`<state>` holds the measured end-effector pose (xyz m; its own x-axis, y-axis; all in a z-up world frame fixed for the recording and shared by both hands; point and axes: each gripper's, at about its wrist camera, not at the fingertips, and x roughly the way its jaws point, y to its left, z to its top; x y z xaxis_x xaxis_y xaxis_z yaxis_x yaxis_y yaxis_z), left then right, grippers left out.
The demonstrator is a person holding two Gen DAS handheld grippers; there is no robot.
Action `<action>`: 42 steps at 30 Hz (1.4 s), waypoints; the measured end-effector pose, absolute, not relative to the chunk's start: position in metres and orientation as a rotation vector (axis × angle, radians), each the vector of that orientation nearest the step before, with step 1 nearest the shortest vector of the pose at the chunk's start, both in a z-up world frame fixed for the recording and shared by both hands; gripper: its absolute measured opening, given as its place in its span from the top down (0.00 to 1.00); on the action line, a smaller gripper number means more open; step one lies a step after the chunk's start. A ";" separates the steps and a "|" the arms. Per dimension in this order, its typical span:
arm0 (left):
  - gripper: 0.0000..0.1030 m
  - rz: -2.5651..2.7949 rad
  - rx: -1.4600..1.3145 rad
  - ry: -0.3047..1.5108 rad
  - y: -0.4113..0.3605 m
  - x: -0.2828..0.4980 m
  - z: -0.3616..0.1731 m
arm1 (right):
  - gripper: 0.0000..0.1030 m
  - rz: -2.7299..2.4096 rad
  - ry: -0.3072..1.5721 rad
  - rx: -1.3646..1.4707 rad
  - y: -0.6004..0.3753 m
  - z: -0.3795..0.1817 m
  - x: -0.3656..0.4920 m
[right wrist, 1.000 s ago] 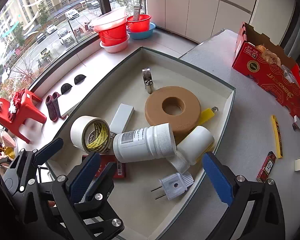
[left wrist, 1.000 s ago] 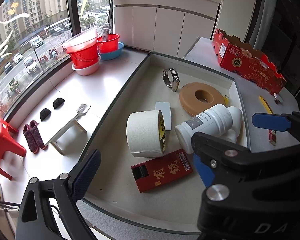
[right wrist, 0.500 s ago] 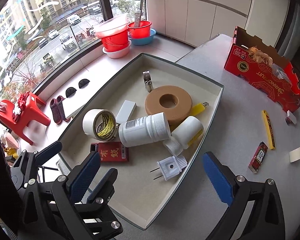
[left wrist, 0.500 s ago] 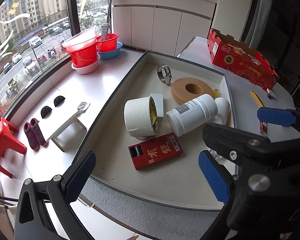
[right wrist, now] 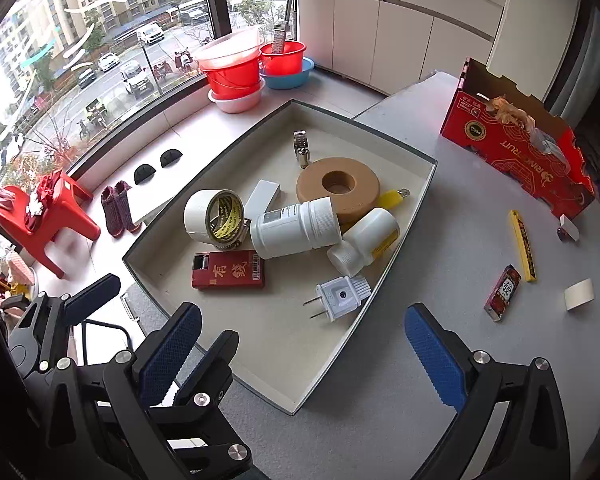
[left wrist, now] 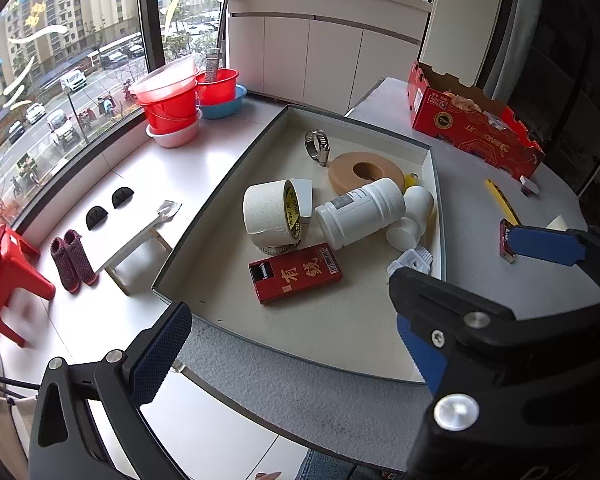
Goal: Organize rigid objects
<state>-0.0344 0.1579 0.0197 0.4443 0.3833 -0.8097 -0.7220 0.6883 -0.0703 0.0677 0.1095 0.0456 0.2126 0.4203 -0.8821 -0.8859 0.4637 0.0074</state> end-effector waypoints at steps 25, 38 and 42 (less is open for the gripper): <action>0.00 0.691 -0.383 0.876 0.113 -0.031 0.038 | 0.01 1.013 0.974 -0.513 0.069 0.051 0.065; 0.00 0.708 -0.359 0.892 0.097 -0.022 0.040 | 0.01 0.988 1.002 -0.424 0.032 0.048 0.087; 0.00 0.656 -0.348 0.913 0.082 -0.007 0.038 | 0.01 0.956 1.030 -0.350 0.002 0.044 0.106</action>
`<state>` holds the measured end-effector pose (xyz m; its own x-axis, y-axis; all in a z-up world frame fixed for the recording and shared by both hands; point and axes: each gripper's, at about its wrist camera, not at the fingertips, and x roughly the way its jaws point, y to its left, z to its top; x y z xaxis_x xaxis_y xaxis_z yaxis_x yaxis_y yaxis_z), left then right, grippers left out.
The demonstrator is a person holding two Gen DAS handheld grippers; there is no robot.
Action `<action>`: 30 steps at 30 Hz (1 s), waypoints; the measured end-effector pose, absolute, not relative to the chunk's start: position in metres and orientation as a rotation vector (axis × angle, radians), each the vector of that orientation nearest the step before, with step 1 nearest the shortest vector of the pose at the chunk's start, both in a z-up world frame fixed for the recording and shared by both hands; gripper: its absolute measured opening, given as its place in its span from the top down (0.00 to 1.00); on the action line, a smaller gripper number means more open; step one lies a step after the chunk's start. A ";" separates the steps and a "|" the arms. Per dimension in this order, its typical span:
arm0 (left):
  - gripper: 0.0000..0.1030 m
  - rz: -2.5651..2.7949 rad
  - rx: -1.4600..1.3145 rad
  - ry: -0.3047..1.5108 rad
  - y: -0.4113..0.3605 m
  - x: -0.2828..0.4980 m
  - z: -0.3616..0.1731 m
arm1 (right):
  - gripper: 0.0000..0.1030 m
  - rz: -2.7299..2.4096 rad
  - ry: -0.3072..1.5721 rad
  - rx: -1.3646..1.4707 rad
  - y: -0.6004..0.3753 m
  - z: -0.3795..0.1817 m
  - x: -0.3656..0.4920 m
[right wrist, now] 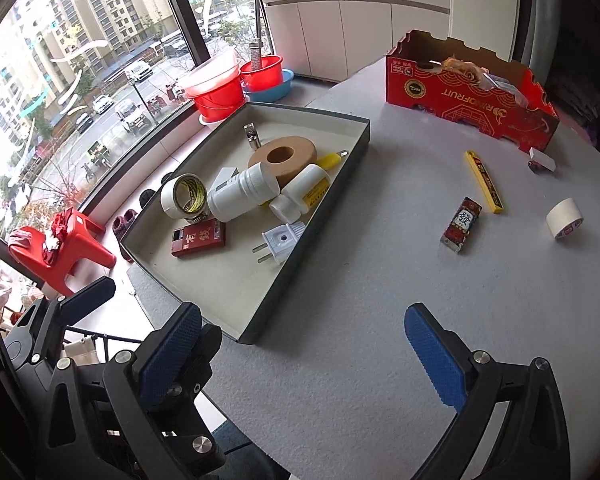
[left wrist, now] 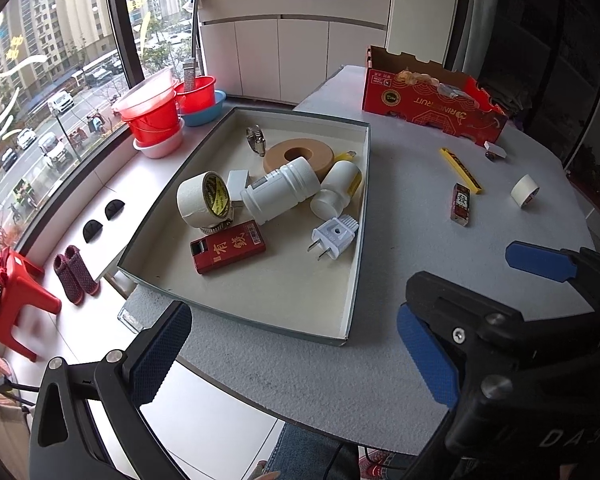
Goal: Organize rigid objects
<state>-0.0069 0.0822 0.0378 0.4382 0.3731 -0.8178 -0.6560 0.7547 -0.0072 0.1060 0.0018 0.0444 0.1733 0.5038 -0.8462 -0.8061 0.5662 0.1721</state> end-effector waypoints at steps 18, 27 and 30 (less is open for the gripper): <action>0.00 0.426 -0.161 1.021 0.005 0.189 0.005 | 0.01 0.476 1.186 -0.040 -0.186 -0.019 0.270; 0.00 0.431 -0.158 1.027 0.027 0.250 -0.030 | 0.01 0.515 1.017 -0.219 -0.138 -0.014 0.327; 0.00 0.420 -0.169 1.021 0.033 0.262 -0.034 | 0.01 0.539 0.973 -0.245 -0.122 -0.015 0.343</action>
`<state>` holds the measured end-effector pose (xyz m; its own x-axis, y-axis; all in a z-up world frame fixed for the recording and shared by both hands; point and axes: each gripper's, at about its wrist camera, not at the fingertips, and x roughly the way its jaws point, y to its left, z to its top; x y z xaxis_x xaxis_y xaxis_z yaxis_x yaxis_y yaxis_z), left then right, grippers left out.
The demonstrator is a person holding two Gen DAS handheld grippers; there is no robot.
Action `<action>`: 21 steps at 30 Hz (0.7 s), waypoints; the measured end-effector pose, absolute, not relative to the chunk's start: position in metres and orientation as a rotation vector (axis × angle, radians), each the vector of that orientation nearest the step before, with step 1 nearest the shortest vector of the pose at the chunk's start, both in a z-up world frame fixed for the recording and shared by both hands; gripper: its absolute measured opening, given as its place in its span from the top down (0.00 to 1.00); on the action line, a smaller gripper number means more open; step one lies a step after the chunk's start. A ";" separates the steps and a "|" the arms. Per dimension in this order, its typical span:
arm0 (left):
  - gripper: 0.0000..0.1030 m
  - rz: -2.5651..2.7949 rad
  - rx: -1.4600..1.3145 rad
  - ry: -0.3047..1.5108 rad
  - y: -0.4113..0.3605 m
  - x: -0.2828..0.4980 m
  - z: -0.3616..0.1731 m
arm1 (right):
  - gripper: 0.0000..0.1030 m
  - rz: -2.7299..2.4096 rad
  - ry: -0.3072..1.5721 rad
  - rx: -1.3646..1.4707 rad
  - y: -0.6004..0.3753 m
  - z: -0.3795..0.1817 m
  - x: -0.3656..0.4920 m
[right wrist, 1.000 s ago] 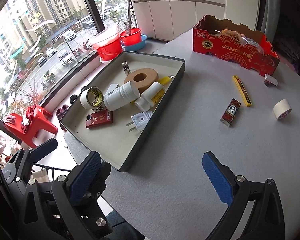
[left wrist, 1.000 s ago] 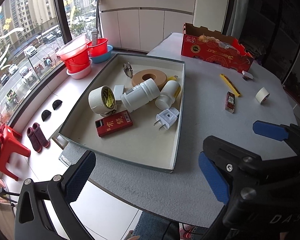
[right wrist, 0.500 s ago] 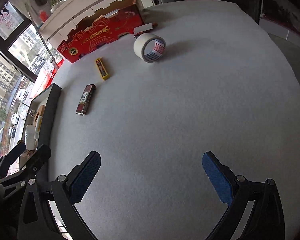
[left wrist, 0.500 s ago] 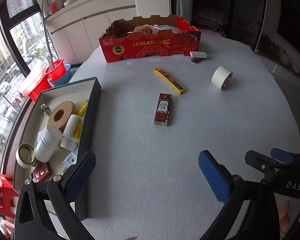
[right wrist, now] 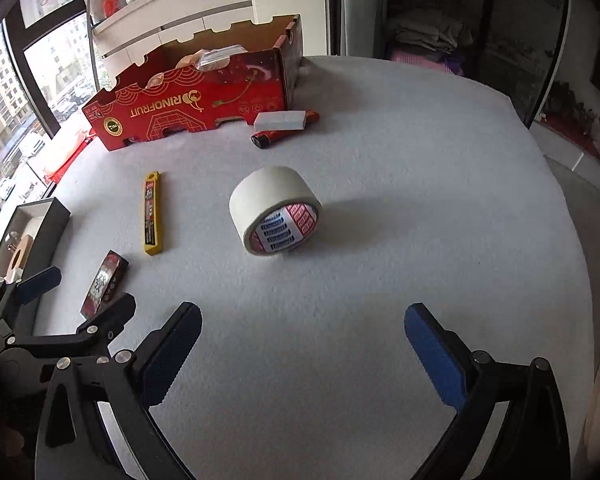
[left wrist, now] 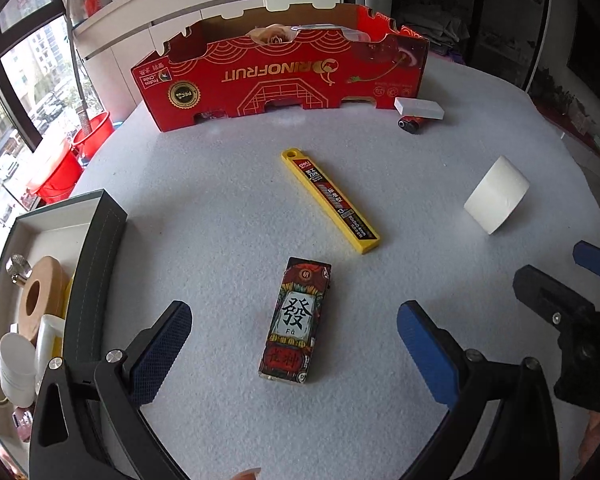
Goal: Organize rigid objects
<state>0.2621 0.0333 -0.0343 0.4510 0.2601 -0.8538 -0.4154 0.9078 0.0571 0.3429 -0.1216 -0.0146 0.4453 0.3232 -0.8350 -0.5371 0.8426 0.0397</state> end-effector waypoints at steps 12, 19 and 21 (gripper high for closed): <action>0.00 0.371 -0.194 1.000 0.043 0.285 -0.051 | 0.01 0.579 0.961 -0.279 -0.079 -0.035 0.383; 0.01 0.362 -0.192 1.005 0.044 0.289 -0.052 | 0.42 0.552 0.990 -0.285 -0.076 -0.035 0.385; 0.04 0.344 -0.185 1.007 0.041 0.287 -0.050 | 0.42 0.549 1.000 -0.286 -0.082 -0.034 0.378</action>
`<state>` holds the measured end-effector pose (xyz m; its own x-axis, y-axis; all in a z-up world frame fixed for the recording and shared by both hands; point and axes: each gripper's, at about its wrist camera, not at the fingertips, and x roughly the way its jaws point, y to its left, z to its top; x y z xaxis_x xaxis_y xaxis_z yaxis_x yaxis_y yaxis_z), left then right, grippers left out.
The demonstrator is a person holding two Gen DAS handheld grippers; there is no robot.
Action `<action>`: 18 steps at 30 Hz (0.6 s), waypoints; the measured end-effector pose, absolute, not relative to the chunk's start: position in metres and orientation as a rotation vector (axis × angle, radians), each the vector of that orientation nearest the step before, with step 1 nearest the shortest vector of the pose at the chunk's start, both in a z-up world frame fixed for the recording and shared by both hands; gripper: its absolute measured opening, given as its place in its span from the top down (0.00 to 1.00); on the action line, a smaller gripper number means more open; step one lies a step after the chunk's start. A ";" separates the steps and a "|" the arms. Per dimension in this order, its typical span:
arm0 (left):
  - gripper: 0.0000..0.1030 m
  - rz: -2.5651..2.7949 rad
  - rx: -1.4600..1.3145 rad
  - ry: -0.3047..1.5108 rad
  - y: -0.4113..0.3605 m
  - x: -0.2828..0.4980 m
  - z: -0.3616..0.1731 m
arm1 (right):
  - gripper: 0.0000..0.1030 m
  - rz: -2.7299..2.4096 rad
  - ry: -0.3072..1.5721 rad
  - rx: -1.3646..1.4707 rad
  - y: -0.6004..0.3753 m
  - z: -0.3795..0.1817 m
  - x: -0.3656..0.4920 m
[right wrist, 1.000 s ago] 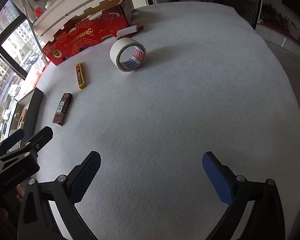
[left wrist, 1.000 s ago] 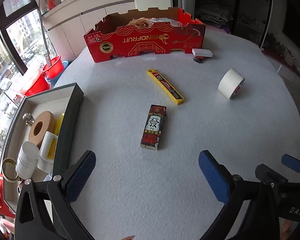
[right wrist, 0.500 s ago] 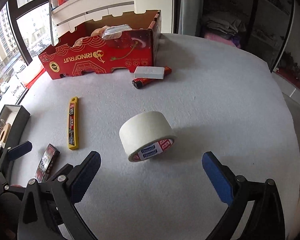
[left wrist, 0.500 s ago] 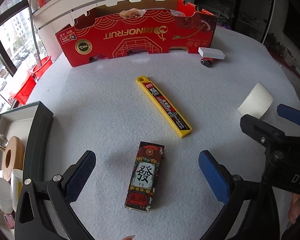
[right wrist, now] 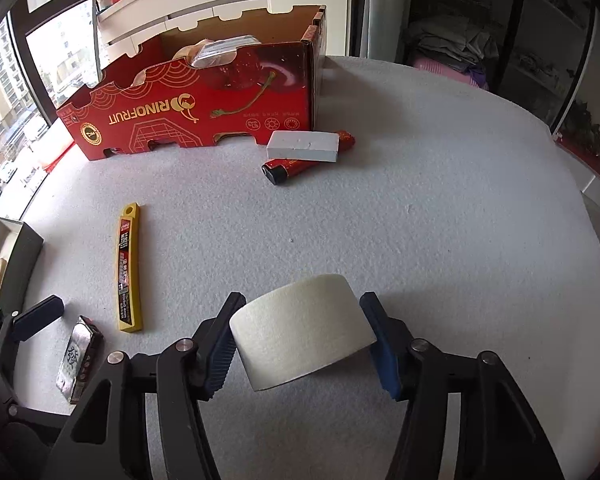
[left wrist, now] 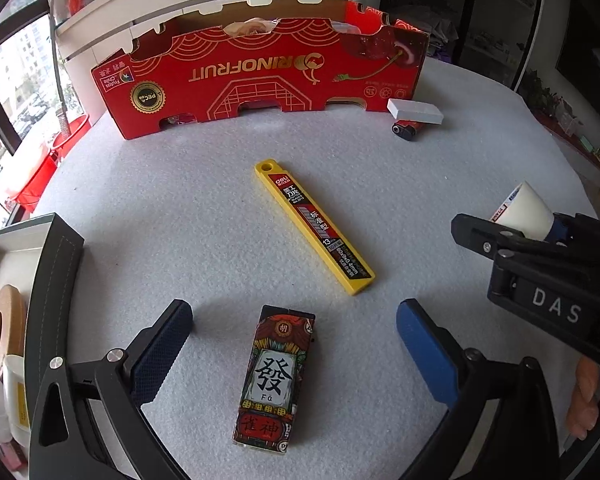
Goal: Organize rigid objects
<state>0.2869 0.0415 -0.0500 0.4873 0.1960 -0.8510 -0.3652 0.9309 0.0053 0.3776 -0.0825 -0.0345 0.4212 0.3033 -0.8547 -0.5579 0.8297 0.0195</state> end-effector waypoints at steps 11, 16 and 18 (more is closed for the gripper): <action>0.71 0.187 -0.117 1.019 -0.004 0.229 -0.039 | 0.42 0.478 1.085 -0.245 -0.157 -0.030 0.292; 0.70 0.150 -0.115 1.020 -0.025 0.171 -0.039 | 0.42 0.433 1.083 -0.281 -0.188 -0.032 0.229; 0.70 0.141 -0.118 1.019 -0.032 0.145 -0.038 | 0.42 0.429 1.079 -0.277 -0.199 -0.033 0.204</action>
<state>0.1449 -0.0316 -0.0384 0.5162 0.0620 -0.8542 -0.1715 0.9847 -0.0321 0.2036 -0.1992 -0.0325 0.4019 0.2019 -0.8932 -0.4669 0.8843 -0.0102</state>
